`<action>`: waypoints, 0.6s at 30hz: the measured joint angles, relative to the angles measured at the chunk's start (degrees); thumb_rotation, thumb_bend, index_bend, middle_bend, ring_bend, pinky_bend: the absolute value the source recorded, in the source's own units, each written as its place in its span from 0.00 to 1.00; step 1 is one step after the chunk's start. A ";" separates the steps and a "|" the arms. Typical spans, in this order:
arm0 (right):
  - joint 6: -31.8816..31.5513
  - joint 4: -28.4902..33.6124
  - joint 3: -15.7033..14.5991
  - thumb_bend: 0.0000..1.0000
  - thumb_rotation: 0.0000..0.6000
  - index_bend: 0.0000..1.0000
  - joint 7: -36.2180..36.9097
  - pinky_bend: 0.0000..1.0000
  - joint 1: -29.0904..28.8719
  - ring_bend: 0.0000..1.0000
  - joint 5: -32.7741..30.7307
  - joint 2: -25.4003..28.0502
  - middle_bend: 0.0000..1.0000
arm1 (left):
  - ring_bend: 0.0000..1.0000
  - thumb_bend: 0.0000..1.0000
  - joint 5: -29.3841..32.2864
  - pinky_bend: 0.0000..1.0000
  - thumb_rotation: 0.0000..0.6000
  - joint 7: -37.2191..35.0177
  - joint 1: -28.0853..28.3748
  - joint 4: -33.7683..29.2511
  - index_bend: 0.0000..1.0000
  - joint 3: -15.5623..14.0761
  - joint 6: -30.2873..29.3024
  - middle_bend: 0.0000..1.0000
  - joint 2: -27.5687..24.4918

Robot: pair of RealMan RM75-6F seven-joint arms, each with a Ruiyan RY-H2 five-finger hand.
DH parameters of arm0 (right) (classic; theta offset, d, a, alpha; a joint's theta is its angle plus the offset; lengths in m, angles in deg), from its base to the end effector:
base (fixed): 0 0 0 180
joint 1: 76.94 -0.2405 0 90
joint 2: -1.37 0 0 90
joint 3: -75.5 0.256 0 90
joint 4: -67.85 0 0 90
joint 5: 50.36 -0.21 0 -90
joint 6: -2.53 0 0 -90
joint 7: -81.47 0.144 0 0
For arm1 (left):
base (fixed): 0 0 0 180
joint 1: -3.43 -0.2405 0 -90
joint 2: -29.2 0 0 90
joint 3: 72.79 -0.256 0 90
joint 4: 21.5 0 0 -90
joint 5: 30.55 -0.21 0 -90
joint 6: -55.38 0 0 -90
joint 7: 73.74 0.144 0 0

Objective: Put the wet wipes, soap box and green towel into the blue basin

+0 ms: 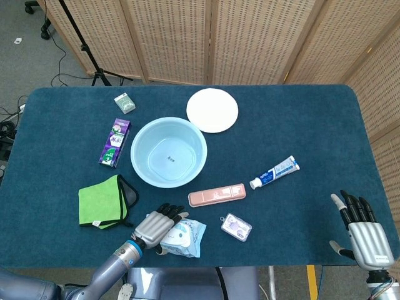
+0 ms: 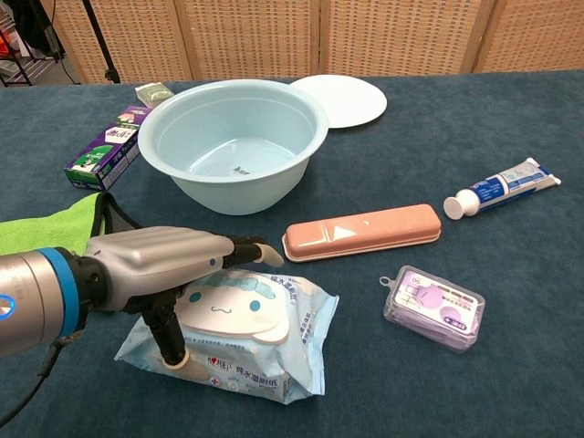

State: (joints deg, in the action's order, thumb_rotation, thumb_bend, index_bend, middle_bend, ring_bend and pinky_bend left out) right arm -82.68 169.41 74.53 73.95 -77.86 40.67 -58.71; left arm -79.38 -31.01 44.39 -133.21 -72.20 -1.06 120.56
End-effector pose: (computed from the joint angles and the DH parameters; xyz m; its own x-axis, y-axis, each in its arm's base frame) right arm -0.2883 -0.1444 0.1546 0.4375 -0.0902 0.8947 -0.8992 -0.0420 0.4355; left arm -0.1012 0.2116 -0.0620 0.4766 0.5735 0.6663 0.8564 -0.4739 -0.2047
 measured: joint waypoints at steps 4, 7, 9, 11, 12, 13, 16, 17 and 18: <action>-0.40 0.01 0.08 0.16 1.00 0.00 0.18 0.00 0.10 0.00 0.16 0.03 0.00 | 0.00 0.07 0.73 0.00 1.00 0.25 0.61 0.11 0.00 -0.65 -0.77 0.00 0.91; -0.63 0.08 0.10 0.16 1.00 0.00 0.34 0.00 0.21 0.00 0.24 0.12 0.00 | 0.00 0.10 1.01 0.00 1.00 0.67 0.78 0.19 0.00 -1.24 -1.64 0.00 1.64; -0.83 0.18 0.08 0.16 1.00 0.00 0.41 0.00 0.27 0.00 0.45 0.22 0.00 | 0.00 0.12 1.23 0.02 1.00 1.02 0.84 0.27 0.03 -1.78 -2.43 0.00 2.37; -1.04 0.23 0.07 0.16 1.00 0.00 0.44 0.00 0.35 0.00 0.61 0.28 0.00 | 0.00 0.14 1.35 0.06 1.00 1.18 0.83 0.37 0.09 -2.04 -3.18 0.00 2.89; -1.05 0.25 0.07 0.16 1.00 0.00 0.46 0.00 0.36 0.00 0.62 0.30 0.00 | 0.00 0.15 1.42 0.07 1.00 1.37 0.82 0.47 0.12 -2.19 -3.73 0.00 3.21; -1.05 0.27 0.06 0.16 1.00 0.00 0.46 0.00 0.37 0.00 0.62 0.32 0.00 | 0.00 0.16 1.46 0.08 1.00 1.58 0.83 0.56 0.14 -2.30 -4.14 0.00 3.42; -0.98 0.34 0.04 0.16 1.00 0.00 0.60 0.00 0.36 0.00 0.63 0.44 0.00 | 0.05 0.18 1.41 0.12 1.00 2.66 0.84 0.95 0.23 -2.60 -5.74 0.00 4.12; -1.01 0.34 0.05 0.16 1.00 0.00 0.61 0.00 0.36 0.00 0.67 0.44 0.00 | 0.07 0.19 1.30 0.14 1.00 2.83 0.81 1.09 0.27 -2.65 -6.28 0.00 4.37; -1.03 0.32 0.05 0.16 1.00 0.00 0.61 0.00 0.36 0.00 0.70 0.43 0.00 | 0.09 0.21 1.08 0.16 1.00 2.93 0.72 1.24 0.31 -2.70 -6.97 0.01 4.72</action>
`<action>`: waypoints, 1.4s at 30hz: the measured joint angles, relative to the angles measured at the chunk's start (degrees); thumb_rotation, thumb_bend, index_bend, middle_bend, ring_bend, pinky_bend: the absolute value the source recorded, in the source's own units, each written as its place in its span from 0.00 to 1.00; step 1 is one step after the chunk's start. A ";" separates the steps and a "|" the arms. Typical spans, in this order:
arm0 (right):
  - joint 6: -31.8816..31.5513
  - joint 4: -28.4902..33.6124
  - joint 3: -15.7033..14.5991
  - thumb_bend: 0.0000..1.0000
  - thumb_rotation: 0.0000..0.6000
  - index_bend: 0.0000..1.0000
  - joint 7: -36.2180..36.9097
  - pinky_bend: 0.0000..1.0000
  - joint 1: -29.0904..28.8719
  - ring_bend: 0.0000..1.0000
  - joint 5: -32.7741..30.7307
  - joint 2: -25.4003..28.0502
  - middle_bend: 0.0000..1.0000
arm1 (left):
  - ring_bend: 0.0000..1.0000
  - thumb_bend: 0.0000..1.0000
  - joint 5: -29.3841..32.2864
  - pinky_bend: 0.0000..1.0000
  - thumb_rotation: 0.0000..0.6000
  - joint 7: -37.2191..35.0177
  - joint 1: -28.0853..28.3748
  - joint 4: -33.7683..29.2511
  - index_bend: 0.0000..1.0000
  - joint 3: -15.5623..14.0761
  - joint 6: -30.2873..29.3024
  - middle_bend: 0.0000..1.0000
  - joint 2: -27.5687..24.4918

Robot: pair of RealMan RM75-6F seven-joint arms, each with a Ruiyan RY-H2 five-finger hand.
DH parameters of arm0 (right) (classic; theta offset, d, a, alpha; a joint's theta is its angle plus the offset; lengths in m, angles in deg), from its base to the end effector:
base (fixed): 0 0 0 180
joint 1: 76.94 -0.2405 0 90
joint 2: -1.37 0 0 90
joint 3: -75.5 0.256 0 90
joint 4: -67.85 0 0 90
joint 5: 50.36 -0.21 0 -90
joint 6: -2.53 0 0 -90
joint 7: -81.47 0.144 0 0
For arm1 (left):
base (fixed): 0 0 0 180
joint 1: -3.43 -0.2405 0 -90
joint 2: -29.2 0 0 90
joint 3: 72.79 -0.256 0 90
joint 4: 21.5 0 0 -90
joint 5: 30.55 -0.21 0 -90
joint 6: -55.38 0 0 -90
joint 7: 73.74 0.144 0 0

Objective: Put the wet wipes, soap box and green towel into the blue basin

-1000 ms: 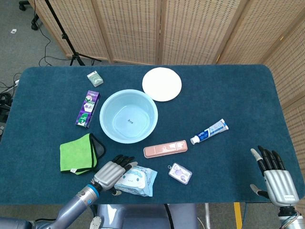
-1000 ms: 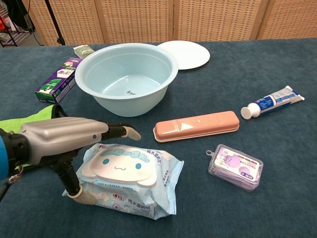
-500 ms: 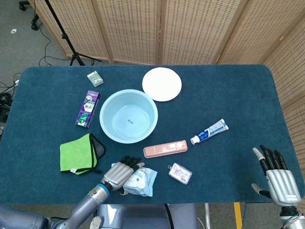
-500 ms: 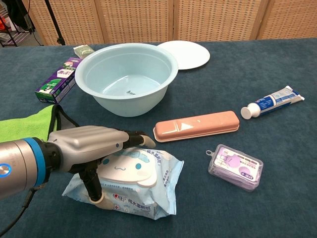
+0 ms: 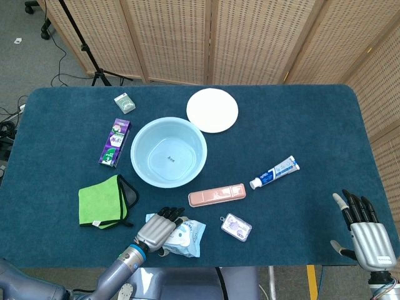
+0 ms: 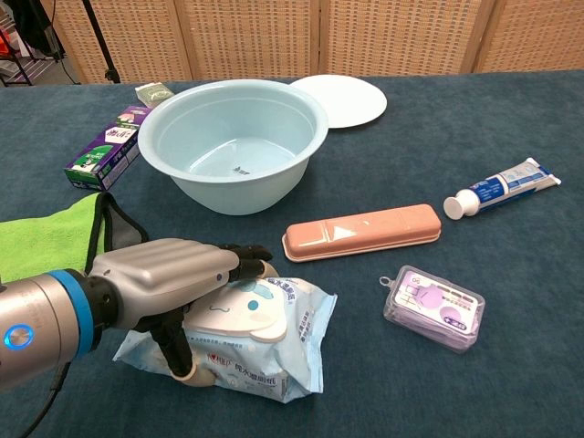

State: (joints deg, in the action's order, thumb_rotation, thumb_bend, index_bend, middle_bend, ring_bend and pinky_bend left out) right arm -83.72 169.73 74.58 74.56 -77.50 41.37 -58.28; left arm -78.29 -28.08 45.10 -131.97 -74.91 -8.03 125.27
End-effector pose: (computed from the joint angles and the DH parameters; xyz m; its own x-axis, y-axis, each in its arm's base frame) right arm -0.2861 -0.1430 0.1584 0.4299 -0.0730 0.8999 -0.9028 -0.0453 0.4276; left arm -0.0999 0.2022 -0.0741 0.4972 0.5452 0.6750 0.8501 -0.4618 -0.2532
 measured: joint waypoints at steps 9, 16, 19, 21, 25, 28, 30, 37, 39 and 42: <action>0.17 0.07 -0.01 0.16 1.00 0.00 -0.14 0.00 -0.01 0.00 -0.10 -0.02 0.00 | 0.28 0.33 -5.04 0.32 1.00 0.05 -1.56 2.48 0.68 -0.41 -4.87 0.27 2.74; 0.11 0.14 0.03 0.16 1.00 0.00 -0.01 0.00 0.03 0.00 -0.14 0.08 0.00 | 0.43 0.40 -10.83 0.42 1.00 -2.48 -4.09 5.48 0.77 -0.11 -8.57 0.39 5.29; 0.06 0.18 0.04 0.16 1.00 0.00 0.02 0.00 0.05 0.00 -0.14 0.14 0.00 | 0.44 0.40 -11.84 0.42 1.00 -2.84 -4.70 6.05 0.78 0.14 -9.00 0.40 5.62; 0.05 0.18 0.07 0.16 1.00 0.00 0.03 0.00 0.07 0.00 -0.19 0.12 0.00 | 0.44 0.40 -12.32 0.42 1.00 -2.85 -4.94 6.07 0.78 0.46 -9.11 0.40 5.48; 0.07 0.18 0.10 0.16 1.00 0.00 -0.02 0.00 0.07 0.00 -0.24 0.13 0.00 | 0.44 0.40 -13.12 0.42 1.00 -2.56 -5.11 5.40 0.78 1.24 -9.40 0.40 4.74; 0.14 0.18 0.08 0.16 1.00 0.00 -0.11 0.00 0.06 0.00 -0.27 0.09 0.00 | 0.44 0.40 -14.06 0.42 1.00 -2.55 -5.23 4.26 0.78 2.24 -9.92 0.40 3.86; 0.25 0.22 0.05 0.16 1.00 0.00 -0.29 0.00 0.05 0.00 -0.29 0.07 0.00 | 0.44 0.40 -14.86 0.42 1.00 -2.90 -5.29 3.43 0.78 2.93 -10.18 0.40 3.17; 0.17 0.37 0.04 0.16 1.00 0.00 -0.63 0.00 0.13 0.00 -0.32 0.04 0.00 | 0.44 0.40 -18.53 0.42 1.00 -4.97 -5.49 0.85 0.78 5.29 -10.94 0.40 0.24; 0.21 0.42 0.00 0.16 1.00 0.00 -0.75 0.00 0.13 0.00 -0.28 0.04 0.00 | 0.44 0.40 -18.92 0.42 1.00 -5.09 -5.44 -0.11 0.78 6.24 -11.05 0.40 -0.80; 0.39 0.39 -0.05 0.16 1.00 0.00 -0.86 0.00 0.09 0.00 -0.27 -0.02 0.00 | 0.44 0.40 -19.48 0.42 1.00 -4.55 -5.13 -0.84 0.78 7.24 -11.05 0.40 -1.93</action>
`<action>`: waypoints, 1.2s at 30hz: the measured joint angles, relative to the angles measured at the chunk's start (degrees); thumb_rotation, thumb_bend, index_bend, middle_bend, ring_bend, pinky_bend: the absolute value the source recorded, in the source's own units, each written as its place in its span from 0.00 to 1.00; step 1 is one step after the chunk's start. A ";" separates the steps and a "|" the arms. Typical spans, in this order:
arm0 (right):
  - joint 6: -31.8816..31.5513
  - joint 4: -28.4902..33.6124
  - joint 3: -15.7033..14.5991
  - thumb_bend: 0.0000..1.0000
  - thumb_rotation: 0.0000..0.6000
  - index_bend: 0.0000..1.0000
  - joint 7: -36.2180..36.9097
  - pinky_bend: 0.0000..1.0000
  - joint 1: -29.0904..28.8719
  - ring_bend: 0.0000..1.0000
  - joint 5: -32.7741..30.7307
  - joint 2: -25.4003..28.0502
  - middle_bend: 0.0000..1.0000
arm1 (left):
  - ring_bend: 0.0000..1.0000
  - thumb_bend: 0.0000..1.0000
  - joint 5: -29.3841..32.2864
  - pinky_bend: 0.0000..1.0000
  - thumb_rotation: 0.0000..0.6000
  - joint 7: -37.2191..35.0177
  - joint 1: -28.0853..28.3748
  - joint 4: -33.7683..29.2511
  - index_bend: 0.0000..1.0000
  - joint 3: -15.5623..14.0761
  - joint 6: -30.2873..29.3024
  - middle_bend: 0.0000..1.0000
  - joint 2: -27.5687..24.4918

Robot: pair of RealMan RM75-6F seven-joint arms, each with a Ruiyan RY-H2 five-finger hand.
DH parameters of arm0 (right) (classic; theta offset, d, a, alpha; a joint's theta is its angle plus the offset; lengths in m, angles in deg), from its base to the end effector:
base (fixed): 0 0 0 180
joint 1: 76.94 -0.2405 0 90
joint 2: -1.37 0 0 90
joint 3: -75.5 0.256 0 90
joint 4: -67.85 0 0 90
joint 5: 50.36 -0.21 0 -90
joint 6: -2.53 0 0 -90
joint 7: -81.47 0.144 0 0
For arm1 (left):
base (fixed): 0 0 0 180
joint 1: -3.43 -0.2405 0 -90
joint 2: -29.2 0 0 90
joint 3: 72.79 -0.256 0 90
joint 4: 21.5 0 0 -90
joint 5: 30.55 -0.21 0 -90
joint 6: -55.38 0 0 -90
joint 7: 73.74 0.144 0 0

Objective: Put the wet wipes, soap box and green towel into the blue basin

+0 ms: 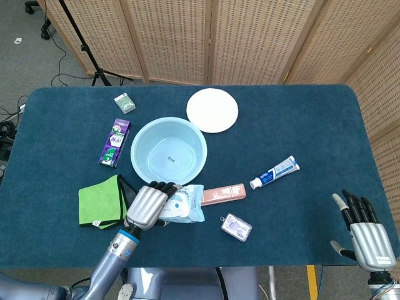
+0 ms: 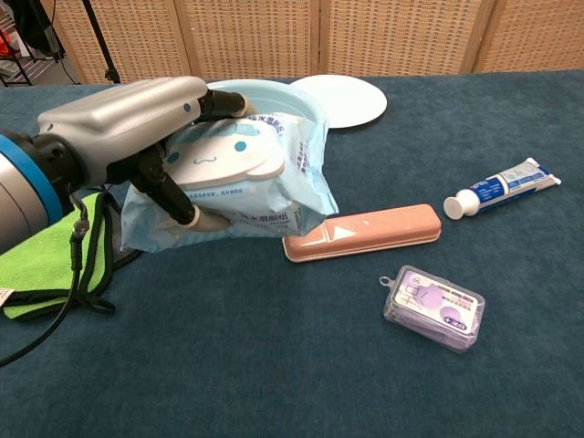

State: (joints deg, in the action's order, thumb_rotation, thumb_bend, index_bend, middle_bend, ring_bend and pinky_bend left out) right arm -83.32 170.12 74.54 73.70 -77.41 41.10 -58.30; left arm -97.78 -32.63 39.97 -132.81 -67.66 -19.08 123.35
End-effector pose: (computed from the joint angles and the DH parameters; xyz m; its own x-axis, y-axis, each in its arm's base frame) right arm -0.2859 -0.1423 0.1570 0.4366 -0.0813 0.8960 -0.8996 -0.0411 0.4347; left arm -0.0697 0.2382 -0.0131 0.3454 0.1936 0.9183 0.8647 -0.4458 -0.2312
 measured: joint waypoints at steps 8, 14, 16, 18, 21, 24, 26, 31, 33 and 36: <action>0.19 0.02 -0.06 0.16 1.00 0.00 -0.47 0.00 -0.05 0.00 0.01 -0.19 0.00 | 0.44 0.39 0.16 0.42 1.00 2.47 2.21 1.03 0.78 5.07 0.55 0.41 -2.32; 0.55 0.03 -0.17 0.16 1.00 0.00 -0.74 0.00 -0.13 0.00 -0.11 -0.28 0.00 | 0.44 0.39 2.62 0.42 1.00 2.80 4.32 4.95 0.78 8.99 1.71 0.41 -3.24; 0.60 0.04 -0.19 0.16 1.00 0.00 -0.78 0.00 -0.15 0.00 -0.10 -0.28 0.00 | 0.44 0.39 3.57 0.42 1.00 2.80 5.08 6.51 0.78 10.06 2.23 0.41 -3.35; 0.74 -0.01 -0.17 0.16 1.00 0.00 -0.78 0.00 -0.19 0.00 -0.25 -0.32 0.00 | 0.44 0.39 4.56 0.42 1.00 2.77 5.84 8.34 0.78 11.15 2.62 0.41 -3.32; 1.08 -0.12 -0.10 0.16 1.00 0.00 -0.72 0.00 -0.31 0.00 -0.61 -0.37 0.00 | 0.44 0.39 6.24 0.42 1.00 2.45 7.00 11.28 0.78 12.81 3.19 0.41 -3.04; 1.33 -0.27 -0.04 0.16 1.00 0.00 -0.63 0.00 -0.44 0.00 -0.81 -0.44 0.00 | 0.44 0.39 8.21 0.42 1.00 1.75 8.11 14.11 0.78 14.31 3.73 0.41 -2.36; 1.47 -0.38 -0.01 0.16 1.00 0.00 -0.53 0.00 -0.50 0.00 -0.95 -0.50 0.00 | 0.44 0.39 9.24 0.42 1.00 1.34 8.70 15.66 0.78 14.90 4.01 0.41 -1.82; 2.07 -0.77 0.04 0.16 1.00 0.00 -0.25 0.00 -0.76 0.00 -1.31 -0.72 0.00 | 0.44 0.38 11.46 0.42 1.00 0.40 10.26 20.09 0.78 15.36 5.19 0.41 0.15; 2.35 -0.90 0.09 0.16 1.00 0.00 -0.03 0.00 -0.88 0.00 -1.60 -0.78 0.00 | 0.43 0.38 11.89 0.42 1.00 -0.06 10.84 21.83 0.78 15.30 5.55 0.41 1.18; 2.56 -1.12 0.19 0.16 1.00 0.00 0.31 0.00 -1.02 0.00 -1.84 -0.84 0.00 | 0.43 0.37 12.17 0.42 1.00 -0.87 11.61 24.13 0.78 15.23 5.82 0.41 2.69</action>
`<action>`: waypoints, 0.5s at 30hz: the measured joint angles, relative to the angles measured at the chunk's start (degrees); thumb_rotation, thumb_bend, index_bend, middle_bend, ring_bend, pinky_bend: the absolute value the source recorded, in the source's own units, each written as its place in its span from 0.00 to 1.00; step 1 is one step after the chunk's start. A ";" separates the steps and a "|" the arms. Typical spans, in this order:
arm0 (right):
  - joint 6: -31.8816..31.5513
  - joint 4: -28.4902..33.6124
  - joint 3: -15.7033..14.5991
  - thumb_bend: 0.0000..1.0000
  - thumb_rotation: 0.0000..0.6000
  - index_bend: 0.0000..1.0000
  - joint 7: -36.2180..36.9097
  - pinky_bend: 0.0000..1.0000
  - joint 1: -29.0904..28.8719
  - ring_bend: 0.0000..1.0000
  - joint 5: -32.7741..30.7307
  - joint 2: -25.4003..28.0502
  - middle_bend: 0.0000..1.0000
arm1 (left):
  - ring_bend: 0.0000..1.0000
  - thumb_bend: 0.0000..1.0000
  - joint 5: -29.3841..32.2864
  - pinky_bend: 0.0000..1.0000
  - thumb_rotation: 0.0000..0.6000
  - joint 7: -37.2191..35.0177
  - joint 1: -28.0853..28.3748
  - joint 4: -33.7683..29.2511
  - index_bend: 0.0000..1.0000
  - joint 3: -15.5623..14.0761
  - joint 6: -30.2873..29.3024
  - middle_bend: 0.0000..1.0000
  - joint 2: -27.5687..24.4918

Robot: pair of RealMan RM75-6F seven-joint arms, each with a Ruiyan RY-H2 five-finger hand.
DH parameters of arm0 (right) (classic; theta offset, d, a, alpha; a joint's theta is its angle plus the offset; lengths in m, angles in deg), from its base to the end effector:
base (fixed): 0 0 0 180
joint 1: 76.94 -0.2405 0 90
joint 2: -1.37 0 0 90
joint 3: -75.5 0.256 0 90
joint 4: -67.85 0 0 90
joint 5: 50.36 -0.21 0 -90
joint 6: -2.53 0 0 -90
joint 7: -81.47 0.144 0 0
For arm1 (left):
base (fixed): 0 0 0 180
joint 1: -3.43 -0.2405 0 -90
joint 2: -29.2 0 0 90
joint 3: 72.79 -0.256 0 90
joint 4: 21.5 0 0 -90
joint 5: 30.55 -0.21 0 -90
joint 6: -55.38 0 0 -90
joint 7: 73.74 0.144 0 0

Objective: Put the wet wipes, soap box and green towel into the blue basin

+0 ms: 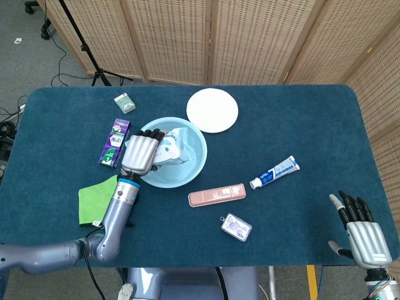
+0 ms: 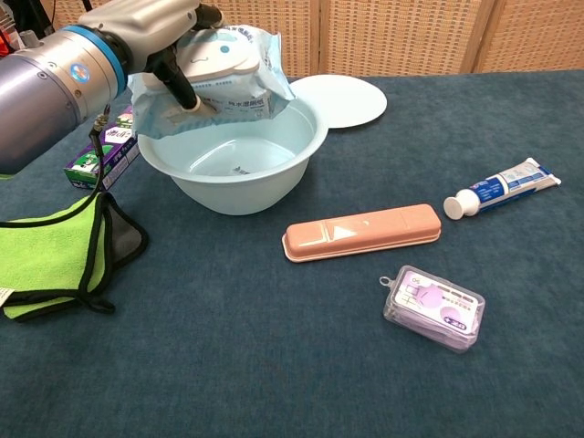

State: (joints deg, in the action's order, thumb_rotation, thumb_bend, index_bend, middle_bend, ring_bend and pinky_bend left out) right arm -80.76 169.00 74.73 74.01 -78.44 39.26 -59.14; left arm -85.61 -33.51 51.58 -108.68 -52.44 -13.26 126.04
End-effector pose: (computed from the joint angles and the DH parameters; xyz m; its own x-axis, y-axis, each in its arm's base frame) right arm -0.2923 -0.1477 0.1499 0.4348 -0.1187 0.8927 -0.9002 -0.0313 0.4343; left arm -0.0690 0.3662 -0.0032 0.4383 -0.0099 0.8988 0.8604 -0.2845 -0.4228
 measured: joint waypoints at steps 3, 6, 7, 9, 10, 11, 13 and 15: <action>-0.01 -0.23 0.05 0.16 1.00 0.00 0.46 0.00 -0.08 0.00 0.06 -0.09 0.00 | 0.35 0.34 0.43 0.42 1.00 -0.94 0.59 1.34 0.70 -0.03 0.54 0.29 0.95; -0.23 -0.76 0.09 0.16 1.00 0.00 1.08 0.00 -0.14 0.00 0.44 -0.30 0.00 | 0.16 0.29 1.85 0.37 1.00 -1.37 0.92 1.56 0.44 -0.06 1.96 0.07 1.00; -0.31 -0.87 0.09 0.16 1.00 0.00 1.22 0.00 -0.15 0.00 0.55 -0.37 0.00 | 0.10 0.27 2.48 0.31 1.00 -1.34 1.01 1.49 0.33 -0.10 2.50 0.02 0.89; -0.49 -1.04 0.10 0.16 1.00 0.00 1.48 0.00 -0.15 0.00 0.74 -0.46 0.00 | 0.02 0.23 4.28 0.24 1.00 -0.97 1.19 1.06 0.20 -0.20 3.74 0.00 0.43; -0.62 -1.09 0.10 0.16 1.00 0.00 1.55 0.00 -0.14 0.00 0.85 -0.50 0.00 | 0.01 0.22 5.23 0.22 1.00 -0.72 1.28 0.73 0.16 -0.23 4.28 0.00 0.14; -0.79 -1.17 0.08 0.16 1.00 0.00 1.61 0.00 -0.10 0.00 0.99 -0.55 0.00 | 0.01 0.21 6.26 0.20 1.00 -0.41 1.38 0.33 0.13 -0.27 4.78 0.00 -0.22; -0.83 -1.21 0.03 0.16 1.00 0.00 1.59 0.00 -0.06 0.00 1.03 -0.59 0.00 | 0.00 0.19 8.62 0.13 1.00 0.43 1.64 -0.74 0.04 -0.40 5.71 0.00 -1.20; -0.80 -1.18 -0.01 0.16 1.00 0.00 1.49 0.00 -0.08 0.00 1.06 -0.64 0.00 | 0.00 0.18 10.13 0.10 1.00 1.05 1.91 -1.84 0.01 -0.60 6.04 0.00 -2.27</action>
State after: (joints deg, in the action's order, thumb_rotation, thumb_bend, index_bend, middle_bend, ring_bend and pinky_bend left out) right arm -81.56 167.81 74.72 75.50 -78.52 40.32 -59.78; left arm -75.48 -32.46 53.49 -110.52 -53.04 -7.22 123.77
